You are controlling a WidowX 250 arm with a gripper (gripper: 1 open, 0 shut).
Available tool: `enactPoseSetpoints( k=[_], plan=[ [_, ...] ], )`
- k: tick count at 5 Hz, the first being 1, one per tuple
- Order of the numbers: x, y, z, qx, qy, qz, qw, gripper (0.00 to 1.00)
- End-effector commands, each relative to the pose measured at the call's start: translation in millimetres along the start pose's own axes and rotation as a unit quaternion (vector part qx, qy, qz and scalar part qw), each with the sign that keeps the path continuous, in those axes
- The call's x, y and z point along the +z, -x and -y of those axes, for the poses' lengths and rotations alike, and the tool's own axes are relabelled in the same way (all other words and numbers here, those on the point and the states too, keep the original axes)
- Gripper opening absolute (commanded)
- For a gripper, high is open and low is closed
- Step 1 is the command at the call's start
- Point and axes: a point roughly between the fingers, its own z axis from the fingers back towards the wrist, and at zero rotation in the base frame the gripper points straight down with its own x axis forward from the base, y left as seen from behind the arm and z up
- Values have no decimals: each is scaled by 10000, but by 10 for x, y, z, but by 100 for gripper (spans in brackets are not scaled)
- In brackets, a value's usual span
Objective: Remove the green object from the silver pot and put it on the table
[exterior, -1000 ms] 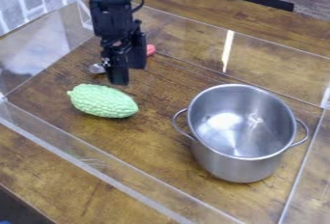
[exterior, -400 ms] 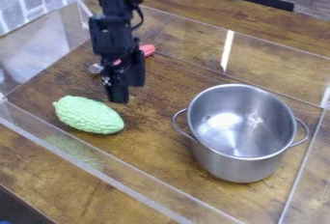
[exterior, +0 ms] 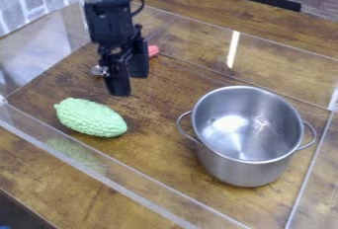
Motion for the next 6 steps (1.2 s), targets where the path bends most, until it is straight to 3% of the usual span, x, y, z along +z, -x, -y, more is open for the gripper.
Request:
enactPoseSetpoints(
  k=[1,2,3,4,5,6],
  plan=[
    [252,-7,12,-90,369,60,9993,0],
    [256,53,21,-228,346,121,9991,100],
    [202,15,-12,-410,305,176,9985,100],
    [124,-35,-36,-570,258,214,9978,0],
    [129,-40,-48,-786,136,188,9966,100],
    [156,-28,-82,-998,16,154,9949,0]
  ],
)
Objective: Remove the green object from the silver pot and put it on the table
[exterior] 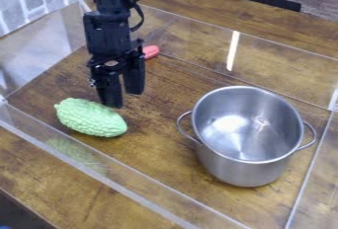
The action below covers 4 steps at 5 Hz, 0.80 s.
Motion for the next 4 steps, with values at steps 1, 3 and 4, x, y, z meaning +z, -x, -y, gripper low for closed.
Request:
enactPoseSetpoints(
  k=[1,3,4],
  plan=[
    [289,-5,29,-226,305,-16,9993,100],
    [367,-113,66,99,232,-273,9993,100],
    [315,-134,132,-298,130,-222,9992,100]
  ],
)
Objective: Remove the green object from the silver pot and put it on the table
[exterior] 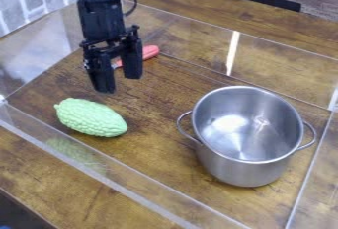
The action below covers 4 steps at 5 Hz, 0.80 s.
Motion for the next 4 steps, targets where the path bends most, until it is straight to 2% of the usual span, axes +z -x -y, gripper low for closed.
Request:
enactPoseSetpoints(
  k=[1,2,3,4],
  plan=[
    [174,-12,93,-468,234,188,9985,0],
    [176,-41,143,-176,291,76,9994,100],
    [194,-71,182,110,303,-58,9995,100],
    [301,-85,207,128,269,-82,9995,0]
  ],
)
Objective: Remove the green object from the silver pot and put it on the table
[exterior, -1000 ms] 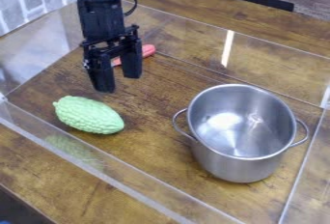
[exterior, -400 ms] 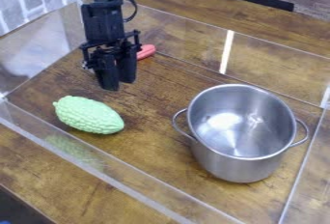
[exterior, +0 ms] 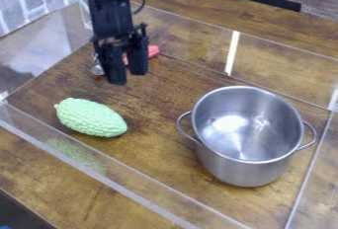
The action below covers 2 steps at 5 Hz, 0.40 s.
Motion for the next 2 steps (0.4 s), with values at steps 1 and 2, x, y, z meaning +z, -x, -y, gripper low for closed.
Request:
enactPoseSetpoints(
  k=[1,2],
  plan=[
    [312,-56,5,415,338,-32,9986,0],
    [462,0,-31,935,476,-94,9944,100]
  ],
)
